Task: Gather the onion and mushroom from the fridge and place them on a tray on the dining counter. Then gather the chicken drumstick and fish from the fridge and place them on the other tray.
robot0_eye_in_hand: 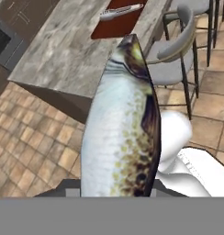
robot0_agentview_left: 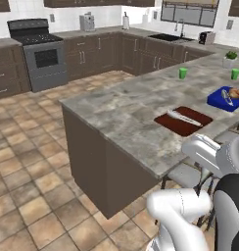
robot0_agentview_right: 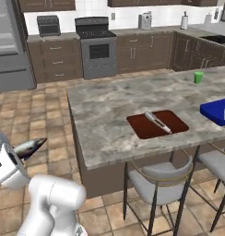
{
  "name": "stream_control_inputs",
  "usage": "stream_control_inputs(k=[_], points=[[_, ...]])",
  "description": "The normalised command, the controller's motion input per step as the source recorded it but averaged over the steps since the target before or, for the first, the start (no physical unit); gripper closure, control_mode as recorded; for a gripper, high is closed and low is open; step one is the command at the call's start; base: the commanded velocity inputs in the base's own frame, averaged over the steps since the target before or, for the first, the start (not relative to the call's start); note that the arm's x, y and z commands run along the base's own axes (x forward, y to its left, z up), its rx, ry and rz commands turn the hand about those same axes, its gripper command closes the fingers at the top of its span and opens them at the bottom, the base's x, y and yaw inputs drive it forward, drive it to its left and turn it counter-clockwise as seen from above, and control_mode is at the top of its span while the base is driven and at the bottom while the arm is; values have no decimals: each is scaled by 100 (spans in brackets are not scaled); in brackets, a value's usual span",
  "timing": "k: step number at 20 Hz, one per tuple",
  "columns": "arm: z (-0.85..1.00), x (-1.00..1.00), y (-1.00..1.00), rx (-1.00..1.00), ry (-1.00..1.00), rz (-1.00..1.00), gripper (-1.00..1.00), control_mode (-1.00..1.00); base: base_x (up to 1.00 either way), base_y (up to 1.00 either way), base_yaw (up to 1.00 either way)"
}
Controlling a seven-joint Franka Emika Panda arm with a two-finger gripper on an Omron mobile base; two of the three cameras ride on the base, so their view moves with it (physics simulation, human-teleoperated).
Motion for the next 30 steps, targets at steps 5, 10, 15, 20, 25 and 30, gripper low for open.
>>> stream_control_inputs(k=[5,10,15,20,25,30], points=[[0,0,0,0,0,0,100,100,11,-100,-1],[0,0,0,0,0,0,100,100,18,-100,0],[0,0,0,0,0,0,100,100,27,-100,0],[0,0,0,0,0,0,100,100,31,-100,0],[0,0,0,0,0,0,100,100,12,-100,1],[0,0,0,0,0,0,100,100,0,-100,0]])
